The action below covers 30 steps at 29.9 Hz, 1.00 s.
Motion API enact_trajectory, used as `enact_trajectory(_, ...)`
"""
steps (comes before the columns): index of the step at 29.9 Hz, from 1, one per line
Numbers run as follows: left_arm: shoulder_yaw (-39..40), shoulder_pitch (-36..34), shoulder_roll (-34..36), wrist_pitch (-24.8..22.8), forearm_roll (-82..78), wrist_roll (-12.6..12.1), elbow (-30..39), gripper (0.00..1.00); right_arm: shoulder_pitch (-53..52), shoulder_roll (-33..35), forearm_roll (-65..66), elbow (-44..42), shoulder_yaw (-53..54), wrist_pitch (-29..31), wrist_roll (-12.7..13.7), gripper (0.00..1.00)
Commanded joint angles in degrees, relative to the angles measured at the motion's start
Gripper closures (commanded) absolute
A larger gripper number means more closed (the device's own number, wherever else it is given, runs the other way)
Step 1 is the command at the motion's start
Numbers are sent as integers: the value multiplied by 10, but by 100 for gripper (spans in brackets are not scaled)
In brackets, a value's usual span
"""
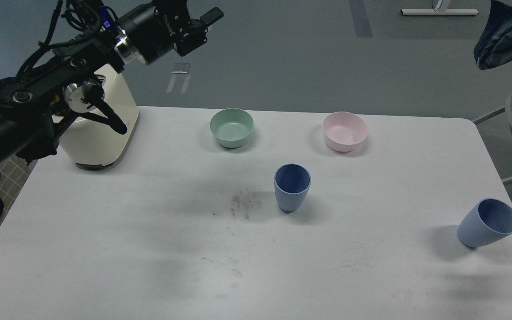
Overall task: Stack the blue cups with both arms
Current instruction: 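Reach the right gripper to the other blue cup and grasp it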
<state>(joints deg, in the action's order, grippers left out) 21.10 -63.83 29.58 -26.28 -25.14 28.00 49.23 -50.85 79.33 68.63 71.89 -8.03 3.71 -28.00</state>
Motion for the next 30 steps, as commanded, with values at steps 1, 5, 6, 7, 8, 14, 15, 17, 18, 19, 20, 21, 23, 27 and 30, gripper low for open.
enact_trajectory(1,0,2,0,0,0,0,0,2,7,-20,36,6,-1,1,0,0)
enact_trajectory(5,0,5,0,0,0,0,0,2,10,-41,67,6,-2,-1,0,0)
enact_trajectory(6,0,5,0,0,0,0,0,2,10,-45,67,6,-2,-2,0,0)
enact_trajectory(7,0,5,0,0,0,0,0,2,10,-49,68,5,-2,-3,0,0)
enact_trajectory(8,0,8,0,0,0,0,0,2,10,-56,69,4,-2,-5,0,0)
enact_trajectory(14,0,11,0,0,0,0,0,2,24,-76,71,-2,-3,-7,0,0)
enact_trajectory(15,0,11,0,0,0,0,0,2,26,-79,75,-4,-3,-10,0,0)
enact_trajectory(17,0,11,0,0,0,0,0,2,31,-85,78,-10,-3,-14,0,0)
enact_trajectory(18,0,11,0,0,0,0,0,2,33,-86,80,-12,-3,-17,0,0)
enact_trajectory(19,0,11,0,0,0,0,0,2,37,-90,80,-19,-3,-22,0,0)
enact_trajectory(20,0,11,0,0,0,0,0,2,39,-92,80,-22,-3,-26,0,0)
enact_trajectory(21,0,11,0,0,0,0,0,2,42,-95,80,-25,-3,-29,0,2)
enact_trajectory(23,0,11,1,0,0,0,1,2,46,-104,80,-38,-3,-44,0,5)
enact_trajectory(27,0,11,2,0,0,0,1,2,55,-120,80,-47,-3,-61,0,22)
enact_trajectory(30,0,11,3,0,0,0,1,2,59,-127,79,-47,-5,-84,0,41)
